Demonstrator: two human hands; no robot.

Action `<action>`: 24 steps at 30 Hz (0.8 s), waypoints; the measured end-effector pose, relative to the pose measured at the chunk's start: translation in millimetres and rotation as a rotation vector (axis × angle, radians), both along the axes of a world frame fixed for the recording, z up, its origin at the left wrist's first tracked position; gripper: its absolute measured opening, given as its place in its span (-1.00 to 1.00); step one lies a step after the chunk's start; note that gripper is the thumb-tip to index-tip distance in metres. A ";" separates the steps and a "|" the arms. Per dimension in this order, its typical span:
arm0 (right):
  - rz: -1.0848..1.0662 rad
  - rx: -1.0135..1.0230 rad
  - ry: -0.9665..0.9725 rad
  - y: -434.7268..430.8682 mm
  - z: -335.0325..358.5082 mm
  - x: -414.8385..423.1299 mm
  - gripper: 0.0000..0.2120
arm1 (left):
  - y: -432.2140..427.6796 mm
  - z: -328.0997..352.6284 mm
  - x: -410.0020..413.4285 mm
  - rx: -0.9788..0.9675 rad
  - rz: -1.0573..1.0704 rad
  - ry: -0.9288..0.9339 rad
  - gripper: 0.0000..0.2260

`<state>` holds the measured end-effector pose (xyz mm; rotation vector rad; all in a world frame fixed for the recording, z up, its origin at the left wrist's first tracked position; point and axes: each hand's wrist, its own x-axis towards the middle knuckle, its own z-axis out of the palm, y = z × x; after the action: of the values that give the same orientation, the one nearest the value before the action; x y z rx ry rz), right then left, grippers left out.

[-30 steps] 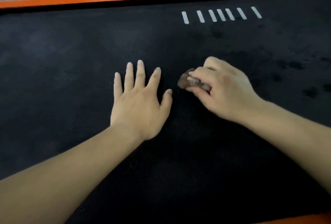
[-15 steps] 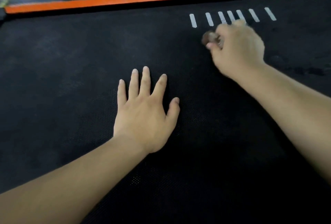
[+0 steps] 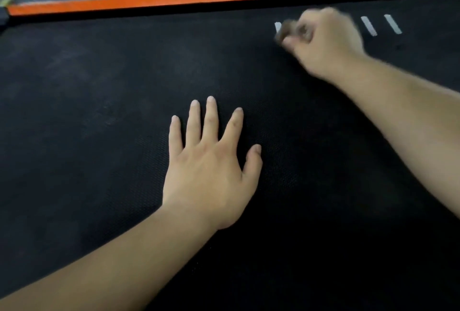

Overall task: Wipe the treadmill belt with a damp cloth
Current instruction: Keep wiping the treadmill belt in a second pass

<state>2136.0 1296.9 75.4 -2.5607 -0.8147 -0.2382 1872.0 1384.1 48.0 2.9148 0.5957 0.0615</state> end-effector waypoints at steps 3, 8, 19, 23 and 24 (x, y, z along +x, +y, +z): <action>-0.123 0.039 -0.001 17.5 3.0 18.2 -0.76 | 0.0 1.6 1.0 -0.007 -0.007 0.004 -0.36; 0.153 -0.003 -0.015 44.9 -3.1 10.9 -0.75 | 0.0 1.3 0.5 -0.015 -0.005 0.009 -0.37; -0.091 -0.064 -0.022 52.8 8.2 56.2 -0.73 | 0.4 -0.8 1.2 -0.022 -0.007 -0.014 -0.37; -0.076 -0.106 -0.110 32.8 2.0 57.5 -0.76 | 0.3 -1.0 0.3 -0.022 -0.001 -0.011 -0.37; 0.042 -0.099 -0.087 30.1 -0.7 46.0 -0.76 | -0.4 -0.3 0.0 -0.022 0.005 -0.009 -0.37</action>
<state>2181.9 1327.0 74.8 -2.6374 -0.9330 -0.3052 1872.0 1383.7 47.7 2.8905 0.5988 0.0683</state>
